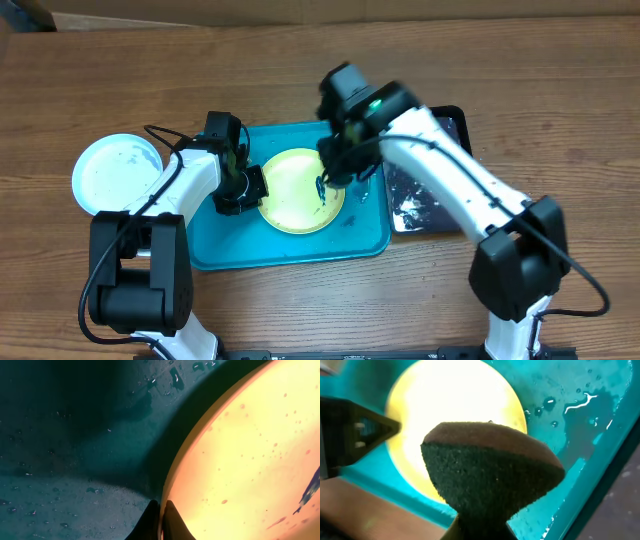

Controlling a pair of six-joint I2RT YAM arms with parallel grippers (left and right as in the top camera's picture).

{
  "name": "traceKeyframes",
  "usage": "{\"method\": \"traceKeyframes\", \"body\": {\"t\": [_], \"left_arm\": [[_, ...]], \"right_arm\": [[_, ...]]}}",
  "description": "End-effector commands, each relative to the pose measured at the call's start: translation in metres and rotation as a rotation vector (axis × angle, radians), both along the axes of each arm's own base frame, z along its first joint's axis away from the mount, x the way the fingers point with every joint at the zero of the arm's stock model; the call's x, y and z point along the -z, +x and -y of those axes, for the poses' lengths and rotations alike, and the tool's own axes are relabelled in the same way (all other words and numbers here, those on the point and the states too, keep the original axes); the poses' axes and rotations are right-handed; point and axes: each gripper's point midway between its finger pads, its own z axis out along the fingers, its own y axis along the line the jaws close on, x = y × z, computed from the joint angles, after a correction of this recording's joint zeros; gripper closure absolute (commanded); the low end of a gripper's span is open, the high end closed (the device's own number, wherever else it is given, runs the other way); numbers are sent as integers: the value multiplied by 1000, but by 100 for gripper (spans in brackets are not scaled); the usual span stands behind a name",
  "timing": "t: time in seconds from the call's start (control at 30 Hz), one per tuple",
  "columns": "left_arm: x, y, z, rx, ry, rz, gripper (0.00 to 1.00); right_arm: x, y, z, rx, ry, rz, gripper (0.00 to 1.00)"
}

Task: Clean dirty plates on tray and stack at the side
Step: 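Move the sponge onto the yellow plate and scrub it with the right gripper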

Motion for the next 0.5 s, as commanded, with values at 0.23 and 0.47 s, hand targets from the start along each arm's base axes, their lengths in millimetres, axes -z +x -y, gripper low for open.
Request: {"method": "traceKeyframes", "body": {"t": [0.23, 0.47], "left_arm": [[0, 4, 4, -8, -19, -4, 95], [0, 4, 4, -7, -19, -4, 95]], "right_arm": [[68, 10, -1, 54, -187, 43, 96], [102, 10, -4, 70, -206, -1, 96]]}}
